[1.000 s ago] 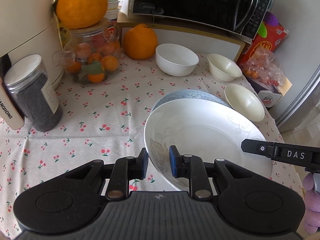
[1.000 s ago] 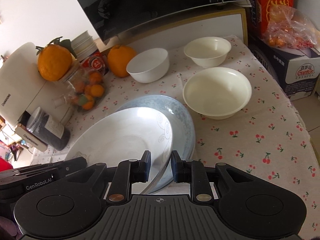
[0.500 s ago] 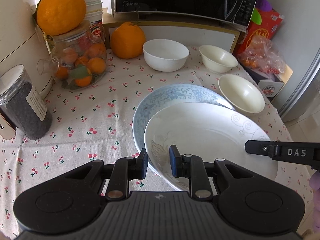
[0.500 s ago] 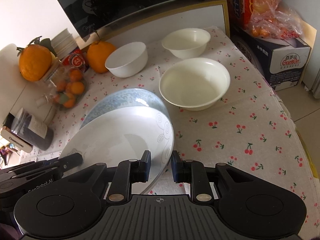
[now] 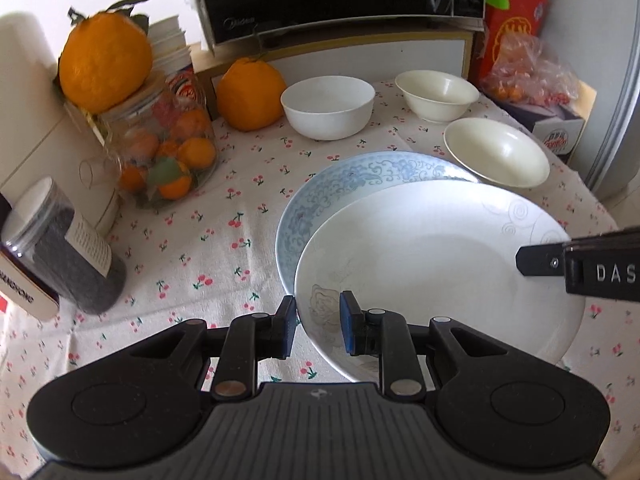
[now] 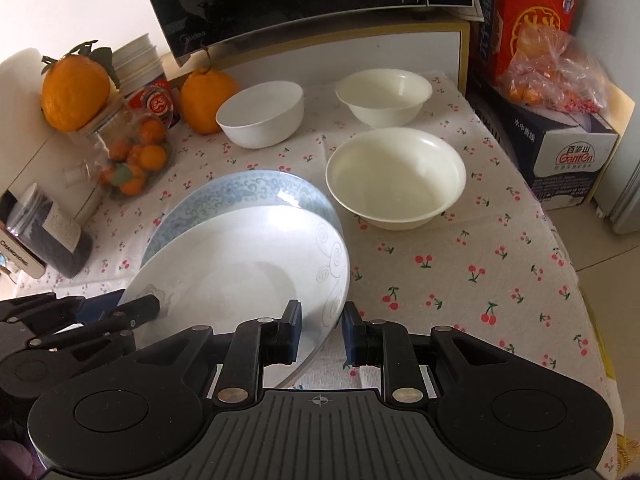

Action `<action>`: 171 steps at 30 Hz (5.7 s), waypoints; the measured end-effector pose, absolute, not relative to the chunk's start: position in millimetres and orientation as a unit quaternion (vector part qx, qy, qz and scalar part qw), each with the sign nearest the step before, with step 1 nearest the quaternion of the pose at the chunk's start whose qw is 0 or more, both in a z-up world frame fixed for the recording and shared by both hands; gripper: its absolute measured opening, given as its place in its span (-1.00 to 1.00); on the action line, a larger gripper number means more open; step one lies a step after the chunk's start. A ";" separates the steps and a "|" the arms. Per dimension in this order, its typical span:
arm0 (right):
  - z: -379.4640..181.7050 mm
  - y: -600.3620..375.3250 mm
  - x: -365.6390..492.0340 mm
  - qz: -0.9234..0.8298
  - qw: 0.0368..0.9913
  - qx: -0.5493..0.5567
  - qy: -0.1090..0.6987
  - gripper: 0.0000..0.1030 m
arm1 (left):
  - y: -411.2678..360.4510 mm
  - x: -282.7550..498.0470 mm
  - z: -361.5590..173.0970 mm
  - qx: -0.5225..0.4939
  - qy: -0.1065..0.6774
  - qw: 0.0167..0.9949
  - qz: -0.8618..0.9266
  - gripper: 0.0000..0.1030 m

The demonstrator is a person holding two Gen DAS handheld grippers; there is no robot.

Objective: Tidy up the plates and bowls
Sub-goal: 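Carry the white plate over the stacked blue plates and lower it, then open both grippers to release the white plate on the stack, then move both tools to the white bowl beside the large orange, then close both grippers on the white bowl rim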

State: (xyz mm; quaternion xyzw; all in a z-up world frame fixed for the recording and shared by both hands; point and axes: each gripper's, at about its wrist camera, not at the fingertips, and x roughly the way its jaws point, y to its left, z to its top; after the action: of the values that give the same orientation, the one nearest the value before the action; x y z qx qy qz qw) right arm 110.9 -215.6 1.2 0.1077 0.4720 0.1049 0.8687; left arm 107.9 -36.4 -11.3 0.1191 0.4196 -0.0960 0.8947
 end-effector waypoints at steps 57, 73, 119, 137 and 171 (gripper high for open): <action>-10.1 -197.4 138.0 0.073 0.871 0.099 0.476 -0.48 | -39.4 118.7 -16.3 0.122 0.397 0.908 -0.058 -0.51; 7.9 -208.2 128.6 0.134 0.869 0.120 0.461 0.37 | -28.1 102.3 -5.0 0.103 0.375 0.914 -0.112 0.59; 25.8 -187.1 344.2 0.168 0.853 0.174 0.462 0.76 | -30.2 274.0 -20.5 0.092 0.324 0.916 -0.220 0.99; -22.3 -170.8 389.5 0.180 0.859 0.178 0.445 0.44 | -34.0 293.2 -46.7 0.066 0.324 0.909 -0.255 0.82; -0.9 -172.5 364.5 0.169 0.869 0.152 0.439 -0.54 | -34.0 277.4 -17.4 0.047 0.307 0.910 -0.274 0.39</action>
State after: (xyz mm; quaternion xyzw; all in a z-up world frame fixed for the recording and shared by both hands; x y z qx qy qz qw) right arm 364.5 -172.5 -0.9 0.1519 0.4393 0.1693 0.8691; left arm 277.4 -34.0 -17.4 0.0468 0.3066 -0.2737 0.9104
